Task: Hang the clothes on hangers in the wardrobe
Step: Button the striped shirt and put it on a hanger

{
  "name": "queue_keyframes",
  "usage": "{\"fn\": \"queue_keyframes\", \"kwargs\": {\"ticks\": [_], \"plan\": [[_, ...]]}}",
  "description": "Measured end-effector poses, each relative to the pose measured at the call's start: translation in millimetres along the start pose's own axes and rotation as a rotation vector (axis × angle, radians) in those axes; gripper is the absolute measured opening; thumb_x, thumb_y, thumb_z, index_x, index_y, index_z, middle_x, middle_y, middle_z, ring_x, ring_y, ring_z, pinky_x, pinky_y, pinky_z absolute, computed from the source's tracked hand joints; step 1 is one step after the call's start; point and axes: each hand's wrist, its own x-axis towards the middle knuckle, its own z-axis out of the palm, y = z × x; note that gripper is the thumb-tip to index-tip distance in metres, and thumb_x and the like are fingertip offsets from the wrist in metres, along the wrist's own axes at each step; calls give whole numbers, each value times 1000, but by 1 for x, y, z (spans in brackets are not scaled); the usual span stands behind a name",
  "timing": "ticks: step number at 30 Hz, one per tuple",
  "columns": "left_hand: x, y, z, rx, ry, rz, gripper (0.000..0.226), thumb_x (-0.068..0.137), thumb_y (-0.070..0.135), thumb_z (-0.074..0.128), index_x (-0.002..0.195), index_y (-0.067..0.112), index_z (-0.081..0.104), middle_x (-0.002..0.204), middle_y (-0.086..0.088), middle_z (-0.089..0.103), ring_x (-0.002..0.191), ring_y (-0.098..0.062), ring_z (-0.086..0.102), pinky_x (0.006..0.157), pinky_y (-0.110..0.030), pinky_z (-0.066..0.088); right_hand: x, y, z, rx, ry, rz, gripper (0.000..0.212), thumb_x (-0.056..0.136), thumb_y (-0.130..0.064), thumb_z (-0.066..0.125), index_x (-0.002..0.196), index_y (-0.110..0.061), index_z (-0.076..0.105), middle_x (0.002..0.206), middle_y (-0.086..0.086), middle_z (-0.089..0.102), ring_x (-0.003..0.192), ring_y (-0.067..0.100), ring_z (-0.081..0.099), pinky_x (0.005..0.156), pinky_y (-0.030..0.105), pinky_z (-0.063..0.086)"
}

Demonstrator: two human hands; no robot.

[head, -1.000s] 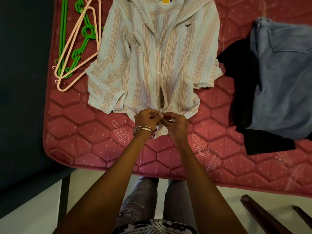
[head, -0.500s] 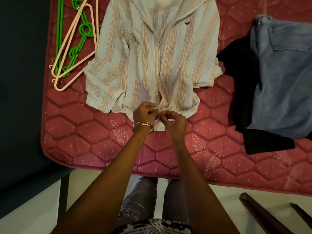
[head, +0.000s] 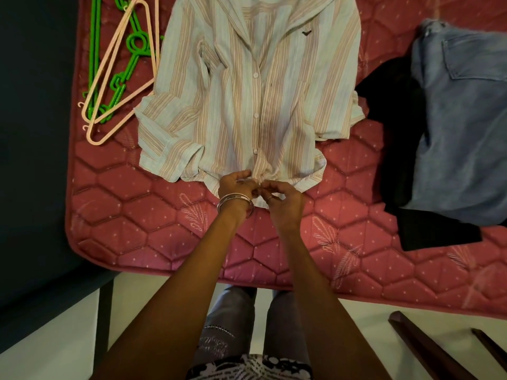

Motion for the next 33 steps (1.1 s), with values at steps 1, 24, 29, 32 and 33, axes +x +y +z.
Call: {"fn": "queue_keyframes", "kwargs": {"ticks": [1,24,29,32,33], "plan": [[2,-1,-1,-22,-7,-24,33,81,-8,64,113,-3,62,75,-10,65,58,-18,64,59,-27,58,0,1,1,12,-1,13,16,76,0,76,90,-5,73,87,10,71,82,22,68,77,37,57],[35,28,-7,592,205,621,16,85,-2,56,94,1,70,94,-18,66,88,-30,62,79,-26,44,62,-33,1,-314,57,-146,9,84,-3,68,93,0,67,84,11,70,76,20,65,74,26,51],[77,37,8,720,33,612,23,85,-2,57,98,5,74,97,-14,72,93,-27,66,85,-28,50,87,-20,39,-752,-64,-78,29,87,-12,63,113,1,59,107,16,62,98,29,60,80,35,47],[93,22,12,833,24,480,19,86,5,63,101,7,73,101,-15,71,96,-29,66,87,-37,52,89,-12,36,-744,11,80,16,86,-1,53,97,-1,66,96,14,68,89,29,64,72,32,46],[94,19,13,833,20,471,18,85,6,64,101,7,74,99,-15,71,94,-30,66,86,-37,53,87,-11,32,-669,30,103,15,84,1,54,91,-2,67,89,13,69,84,28,65,70,32,48]]}}
